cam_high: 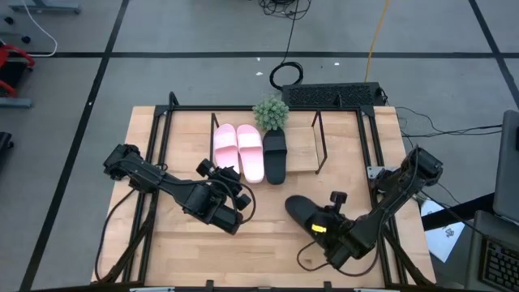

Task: Pick and place slides into the shelf
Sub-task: Put the right black slipper on the shelf

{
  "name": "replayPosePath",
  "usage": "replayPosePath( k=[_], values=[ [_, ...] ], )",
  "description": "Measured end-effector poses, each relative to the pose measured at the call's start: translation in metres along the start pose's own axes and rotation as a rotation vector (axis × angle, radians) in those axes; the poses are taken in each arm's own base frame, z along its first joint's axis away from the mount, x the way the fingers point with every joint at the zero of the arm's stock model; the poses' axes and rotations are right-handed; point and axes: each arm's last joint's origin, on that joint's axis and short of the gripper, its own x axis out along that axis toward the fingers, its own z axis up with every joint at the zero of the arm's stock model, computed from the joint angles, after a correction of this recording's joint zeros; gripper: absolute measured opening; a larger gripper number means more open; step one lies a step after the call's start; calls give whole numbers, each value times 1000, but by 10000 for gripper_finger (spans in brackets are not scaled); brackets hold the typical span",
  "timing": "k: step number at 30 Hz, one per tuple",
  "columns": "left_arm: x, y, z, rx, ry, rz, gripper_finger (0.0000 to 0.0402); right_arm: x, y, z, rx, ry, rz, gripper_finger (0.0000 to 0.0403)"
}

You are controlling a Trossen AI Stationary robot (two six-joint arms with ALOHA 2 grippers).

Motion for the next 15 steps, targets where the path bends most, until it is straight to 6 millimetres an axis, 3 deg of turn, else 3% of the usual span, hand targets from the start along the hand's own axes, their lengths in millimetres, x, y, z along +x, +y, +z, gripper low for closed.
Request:
replayPosePath(
  k=[6,15],
  values=[
    [0,0,0,6,0,0,145,0,-27,21,42,27,-136,1],
    [0,0,0,72,0,1,145,31,-69,51,153,97,-291,1]
  ],
)
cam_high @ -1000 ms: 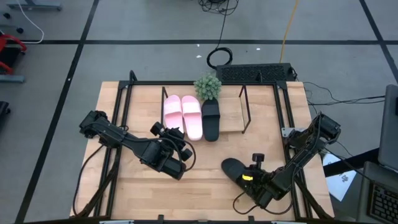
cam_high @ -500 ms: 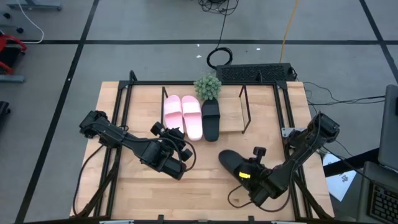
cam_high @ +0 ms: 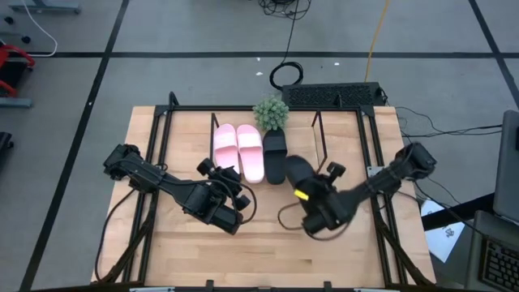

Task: Pick and place slides into the shelf
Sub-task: Put the right black slipper on the shelf

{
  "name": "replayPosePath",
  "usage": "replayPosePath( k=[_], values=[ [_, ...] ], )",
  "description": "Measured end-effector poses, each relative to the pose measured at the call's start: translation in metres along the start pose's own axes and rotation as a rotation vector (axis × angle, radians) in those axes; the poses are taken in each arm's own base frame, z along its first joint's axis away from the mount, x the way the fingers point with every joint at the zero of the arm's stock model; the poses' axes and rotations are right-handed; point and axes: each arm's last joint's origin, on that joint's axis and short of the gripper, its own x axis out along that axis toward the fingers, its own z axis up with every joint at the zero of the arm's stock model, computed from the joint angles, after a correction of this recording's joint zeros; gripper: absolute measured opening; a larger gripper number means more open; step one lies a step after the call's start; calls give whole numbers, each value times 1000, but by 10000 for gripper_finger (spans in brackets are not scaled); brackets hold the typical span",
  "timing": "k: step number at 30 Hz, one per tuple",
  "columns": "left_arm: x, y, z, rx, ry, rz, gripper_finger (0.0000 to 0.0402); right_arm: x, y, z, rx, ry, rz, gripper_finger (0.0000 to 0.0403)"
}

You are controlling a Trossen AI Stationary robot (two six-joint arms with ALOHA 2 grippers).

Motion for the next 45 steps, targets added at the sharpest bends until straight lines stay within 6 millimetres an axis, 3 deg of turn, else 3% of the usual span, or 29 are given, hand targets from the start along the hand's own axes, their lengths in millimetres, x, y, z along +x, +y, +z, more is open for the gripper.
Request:
replayPosePath(
  k=[11,27,45],
  values=[
    [0,0,0,53,1,3,145,34,-30,25,113,124,-107,0],
    [0,1,0,93,-5,9,145,73,-45,45,188,176,-114,0],
    [0,1,-1,104,3,7,145,111,-47,31,163,253,-157,0]
  ],
)
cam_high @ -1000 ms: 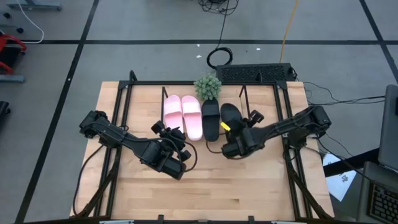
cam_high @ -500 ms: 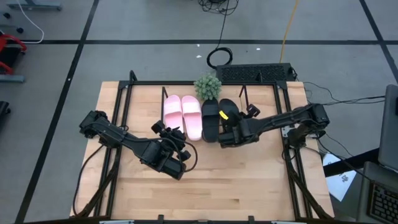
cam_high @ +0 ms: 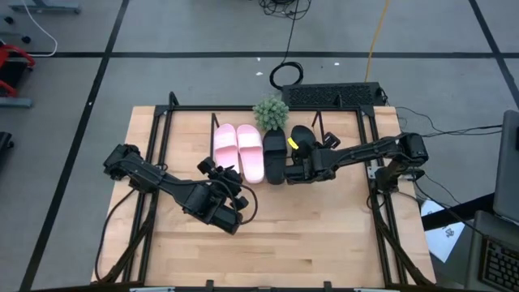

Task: Pick and place slides into the shelf
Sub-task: Put the right black slipper on the shelf

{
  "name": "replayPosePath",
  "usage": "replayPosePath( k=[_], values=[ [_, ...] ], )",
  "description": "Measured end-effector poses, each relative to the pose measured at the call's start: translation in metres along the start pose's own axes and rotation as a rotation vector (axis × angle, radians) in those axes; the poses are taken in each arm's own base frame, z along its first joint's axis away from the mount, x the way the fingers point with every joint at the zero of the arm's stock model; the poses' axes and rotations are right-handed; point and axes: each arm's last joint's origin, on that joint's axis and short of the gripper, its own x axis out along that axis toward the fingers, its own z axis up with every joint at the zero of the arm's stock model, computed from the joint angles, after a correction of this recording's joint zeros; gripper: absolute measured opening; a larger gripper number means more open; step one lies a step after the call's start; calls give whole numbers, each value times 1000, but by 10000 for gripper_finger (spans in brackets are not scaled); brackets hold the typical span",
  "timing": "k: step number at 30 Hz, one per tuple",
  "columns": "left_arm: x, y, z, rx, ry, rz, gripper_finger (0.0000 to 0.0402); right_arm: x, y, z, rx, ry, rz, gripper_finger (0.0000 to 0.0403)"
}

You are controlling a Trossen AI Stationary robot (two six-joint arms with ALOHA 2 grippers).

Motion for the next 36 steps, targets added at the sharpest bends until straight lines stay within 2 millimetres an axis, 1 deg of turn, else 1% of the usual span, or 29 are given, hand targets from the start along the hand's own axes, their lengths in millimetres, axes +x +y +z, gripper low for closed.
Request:
replayPosePath(
  k=[7,13,21,36],
  values=[
    [0,0,0,0,0,0,145,16,7,4,-8,-16,32,0],
    [0,0,0,1,1,0,145,27,7,2,-16,18,35,0],
    [0,0,0,0,1,0,145,28,8,2,-20,13,42,1],
    [-1,0,-1,3,0,-3,145,27,13,4,-36,31,124,3]
  ],
)
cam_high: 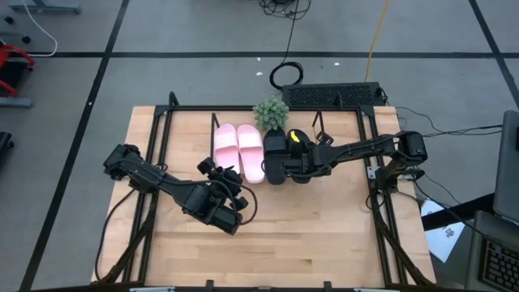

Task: Pick and place slides into the shelf
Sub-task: Put the right black slipper on the shelf

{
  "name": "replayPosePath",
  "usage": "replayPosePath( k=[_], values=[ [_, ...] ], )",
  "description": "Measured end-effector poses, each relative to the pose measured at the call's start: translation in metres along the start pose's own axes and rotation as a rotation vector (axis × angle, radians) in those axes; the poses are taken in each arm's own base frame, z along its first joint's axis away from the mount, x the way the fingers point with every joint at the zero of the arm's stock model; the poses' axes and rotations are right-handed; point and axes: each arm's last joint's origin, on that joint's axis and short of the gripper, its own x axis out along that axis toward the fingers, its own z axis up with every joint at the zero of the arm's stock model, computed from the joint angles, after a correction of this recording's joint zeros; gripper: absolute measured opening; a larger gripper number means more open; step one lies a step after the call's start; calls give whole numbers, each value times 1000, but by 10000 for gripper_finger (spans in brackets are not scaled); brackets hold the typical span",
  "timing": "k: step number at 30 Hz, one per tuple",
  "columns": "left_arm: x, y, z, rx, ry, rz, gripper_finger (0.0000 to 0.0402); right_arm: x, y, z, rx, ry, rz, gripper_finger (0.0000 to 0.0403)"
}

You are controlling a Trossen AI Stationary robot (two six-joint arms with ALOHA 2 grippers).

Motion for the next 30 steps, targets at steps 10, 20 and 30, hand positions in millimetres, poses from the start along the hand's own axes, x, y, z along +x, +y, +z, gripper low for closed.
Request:
replayPosePath(
  k=[10,20,30],
  values=[
    [0,0,0,0,0,0,145,0,1,1,-9,7,32,45],
    [0,0,0,0,0,0,145,0,2,1,-4,0,34,92],
    [0,0,0,0,0,0,145,0,2,1,-6,-4,26,93]
  ],
)
